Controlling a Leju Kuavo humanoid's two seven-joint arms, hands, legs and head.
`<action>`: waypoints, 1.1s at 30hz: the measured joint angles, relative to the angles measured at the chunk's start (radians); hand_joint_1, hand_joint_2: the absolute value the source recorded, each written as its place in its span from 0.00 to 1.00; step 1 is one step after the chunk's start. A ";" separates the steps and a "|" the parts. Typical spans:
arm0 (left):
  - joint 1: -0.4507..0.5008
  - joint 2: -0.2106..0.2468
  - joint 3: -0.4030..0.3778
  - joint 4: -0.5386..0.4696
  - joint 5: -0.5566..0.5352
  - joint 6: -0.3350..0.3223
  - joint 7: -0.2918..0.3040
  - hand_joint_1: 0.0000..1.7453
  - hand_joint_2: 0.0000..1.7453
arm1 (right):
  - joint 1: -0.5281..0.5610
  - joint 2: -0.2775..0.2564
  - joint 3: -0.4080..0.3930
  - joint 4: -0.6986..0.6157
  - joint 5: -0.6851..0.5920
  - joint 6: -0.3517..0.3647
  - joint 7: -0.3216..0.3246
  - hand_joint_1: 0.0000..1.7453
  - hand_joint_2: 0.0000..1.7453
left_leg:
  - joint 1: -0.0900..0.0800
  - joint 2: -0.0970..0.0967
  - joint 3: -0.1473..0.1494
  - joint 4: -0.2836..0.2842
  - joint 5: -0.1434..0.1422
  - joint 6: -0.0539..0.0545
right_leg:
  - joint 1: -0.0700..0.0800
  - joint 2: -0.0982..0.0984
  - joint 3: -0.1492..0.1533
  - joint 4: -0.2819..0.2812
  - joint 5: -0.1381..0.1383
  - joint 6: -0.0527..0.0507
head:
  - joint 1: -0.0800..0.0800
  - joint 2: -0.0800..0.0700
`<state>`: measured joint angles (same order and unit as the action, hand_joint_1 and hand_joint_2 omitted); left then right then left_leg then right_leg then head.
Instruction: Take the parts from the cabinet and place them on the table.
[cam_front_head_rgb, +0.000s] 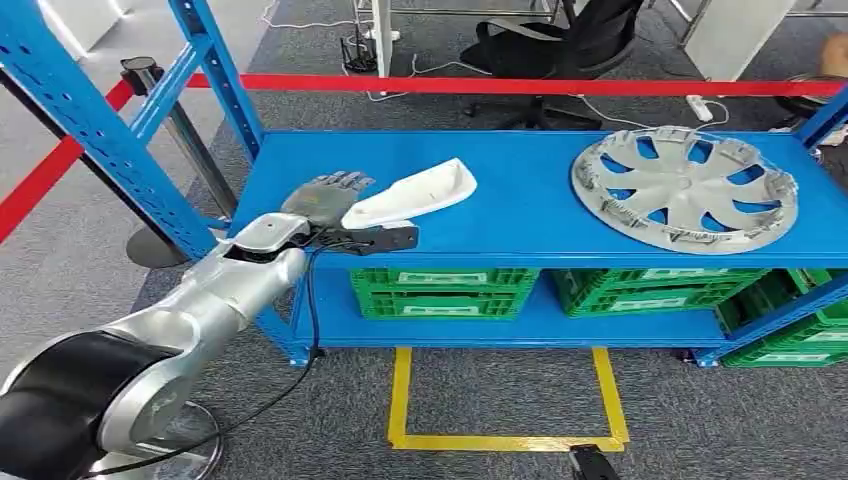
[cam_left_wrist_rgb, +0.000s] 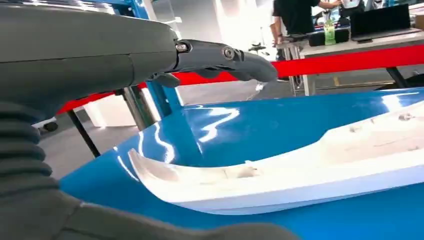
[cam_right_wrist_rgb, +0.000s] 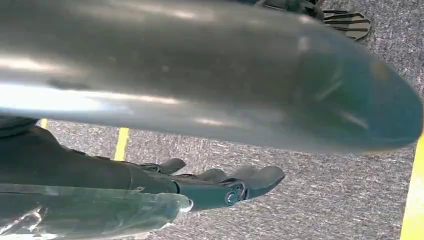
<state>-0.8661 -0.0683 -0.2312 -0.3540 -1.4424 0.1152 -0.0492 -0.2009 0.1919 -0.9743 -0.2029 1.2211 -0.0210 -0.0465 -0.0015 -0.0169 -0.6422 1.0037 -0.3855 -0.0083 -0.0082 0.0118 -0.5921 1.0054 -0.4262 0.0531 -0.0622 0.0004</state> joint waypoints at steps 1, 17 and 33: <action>0.000 0.000 0.000 0.000 -0.002 -0.002 0.000 0.00 1.00 | 0.000 0.000 0.000 0.000 0.000 0.000 0.000 0.00 0.00 | 0.000 0.000 0.000 0.000 0.001 0.001 | 0.000 0.000 0.000 0.000 0.000 0.000 | 0.000 0.000; 0.015 0.002 0.000 0.000 -0.015 -0.037 -0.020 0.00 1.00 | 0.003 -0.001 0.000 0.000 0.006 0.001 0.000 0.00 0.00 | 0.003 0.001 0.001 0.000 0.004 -0.001 | 0.003 0.000 -0.003 0.006 0.000 0.000 | 0.000 0.000; 0.048 0.012 0.000 0.014 -0.024 -0.059 -0.031 0.00 1.00 | 0.003 -0.002 0.000 0.000 0.011 0.001 0.000 0.00 0.00 | 0.003 0.001 0.001 0.000 0.004 -0.001 | 0.003 0.000 -0.003 0.006 0.000 0.000 | 0.000 0.000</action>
<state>-0.8179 -0.0565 -0.2312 -0.3395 -1.4660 0.0564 -0.0797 -0.1983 0.1896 -0.9739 -0.2029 1.2326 -0.0198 -0.0469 0.0010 -0.0162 -0.6416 1.0033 -0.3813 -0.0096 -0.0053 0.0119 -0.5952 1.0117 -0.4261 0.0530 -0.0622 0.0004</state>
